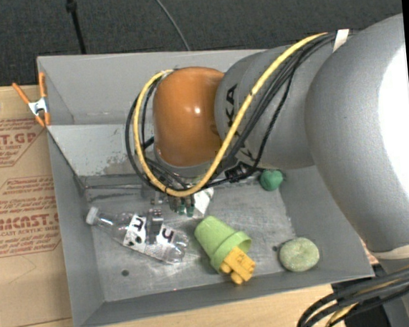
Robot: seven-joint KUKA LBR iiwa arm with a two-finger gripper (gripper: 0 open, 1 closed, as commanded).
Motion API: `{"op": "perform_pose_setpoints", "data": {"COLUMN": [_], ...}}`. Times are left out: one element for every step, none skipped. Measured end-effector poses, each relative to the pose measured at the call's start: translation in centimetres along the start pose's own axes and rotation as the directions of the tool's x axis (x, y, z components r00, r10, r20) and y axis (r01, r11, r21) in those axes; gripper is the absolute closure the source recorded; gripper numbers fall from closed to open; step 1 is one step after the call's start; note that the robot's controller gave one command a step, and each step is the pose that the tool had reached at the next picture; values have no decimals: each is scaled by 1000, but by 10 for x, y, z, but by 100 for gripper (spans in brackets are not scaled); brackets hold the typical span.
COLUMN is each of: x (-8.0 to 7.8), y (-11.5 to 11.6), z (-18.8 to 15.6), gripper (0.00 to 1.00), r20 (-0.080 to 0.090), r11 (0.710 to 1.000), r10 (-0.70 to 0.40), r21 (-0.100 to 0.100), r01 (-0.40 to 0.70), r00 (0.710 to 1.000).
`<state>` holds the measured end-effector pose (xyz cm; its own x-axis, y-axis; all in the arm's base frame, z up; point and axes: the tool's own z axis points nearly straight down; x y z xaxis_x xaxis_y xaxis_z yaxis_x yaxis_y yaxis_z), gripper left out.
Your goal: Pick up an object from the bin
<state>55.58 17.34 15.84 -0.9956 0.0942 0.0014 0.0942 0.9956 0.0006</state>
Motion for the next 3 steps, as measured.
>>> {"op": "perform_pose_setpoints", "data": {"x": [8,28,29], "y": [-3,-11,-4], "z": [19,89,84], "gripper": [0,0,100], "r20": [2,6,9], "r11": [993,986,963], "r10": [115,165,269], "r21": [-1,-4,-4], "r01": [-115,-165,-269], "r00": [993,986,963]}}
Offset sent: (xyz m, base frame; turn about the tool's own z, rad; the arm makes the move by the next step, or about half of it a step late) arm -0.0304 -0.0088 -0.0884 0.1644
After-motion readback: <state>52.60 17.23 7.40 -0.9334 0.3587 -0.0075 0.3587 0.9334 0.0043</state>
